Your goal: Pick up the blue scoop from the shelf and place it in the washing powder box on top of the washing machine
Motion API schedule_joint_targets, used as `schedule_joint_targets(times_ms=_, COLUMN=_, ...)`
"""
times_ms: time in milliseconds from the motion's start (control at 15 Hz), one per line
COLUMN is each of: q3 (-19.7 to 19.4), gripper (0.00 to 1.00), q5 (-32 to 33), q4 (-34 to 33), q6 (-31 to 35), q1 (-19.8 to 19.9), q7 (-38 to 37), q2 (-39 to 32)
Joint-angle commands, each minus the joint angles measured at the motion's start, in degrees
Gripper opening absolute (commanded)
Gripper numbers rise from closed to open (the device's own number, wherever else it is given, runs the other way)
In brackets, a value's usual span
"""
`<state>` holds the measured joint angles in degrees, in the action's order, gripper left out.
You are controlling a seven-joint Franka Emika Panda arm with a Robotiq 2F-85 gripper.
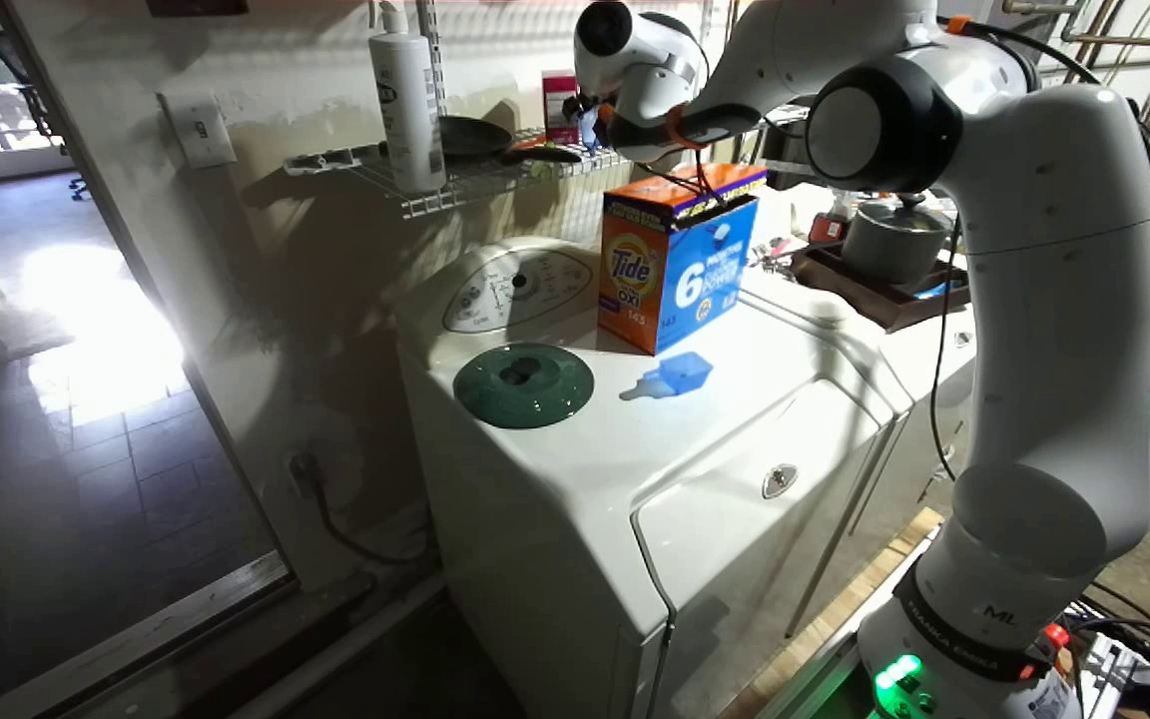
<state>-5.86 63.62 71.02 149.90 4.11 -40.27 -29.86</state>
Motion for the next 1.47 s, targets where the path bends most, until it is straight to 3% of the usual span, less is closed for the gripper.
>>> schedule_joint_targets(times_ms=0, q3=0.41, gripper=1.0, q5=-1.33, q4=-2.91, q6=-2.23, q1=-0.22, q7=0.55, q2=-2.05)
schedule_joint_targets(times_ms=333, q3=0.49, gripper=0.69, q5=-1.02, q4=-2.84, q6=-4.19, q1=-0.59, q7=0.65, q2=-1.92)
schedule_joint_targets(times_ms=467, q3=0.53, gripper=0.66, q5=-1.01, q4=-2.79, q6=-4.71, q1=-0.76, q7=0.76, q2=-1.86)
schedule_joint_targets(times_ms=533, q3=0.53, gripper=0.56, q5=-1.0, q4=-2.78, q6=-4.93, q1=-0.84, q7=0.82, q2=-1.85)
schedule_joint_targets(times_ms=867, q3=0.52, gripper=0.46, q5=-0.97, q4=-2.99, q6=-5.31, q1=-0.88, q7=0.81, q2=-2.02)
schedule_joint_targets(times_ms=933, q3=0.5, gripper=0.36, q5=-0.94, q4=-3.04, q6=-5.36, q1=-0.89, q7=0.82, q2=-2.07)
schedule_joint_targets(times_ms=1000, q3=0.5, gripper=0.36, q5=-0.91, q4=-3.08, q6=-5.36, q1=-0.89, q7=0.84, q2=-2.1)
schedule_joint_targets(times_ms=1267, q3=0.43, gripper=0.05, q5=-0.74, q4=-3.46, q6=-5.37, q1=-0.89, q7=0.78, q2=-2.29)
schedule_joint_targets(times_ms=1400, q3=0.41, gripper=0.0, q5=-0.62, q4=-3.82, q6=-5.56, q1=-0.92, q7=0.72, q2=-2.4)
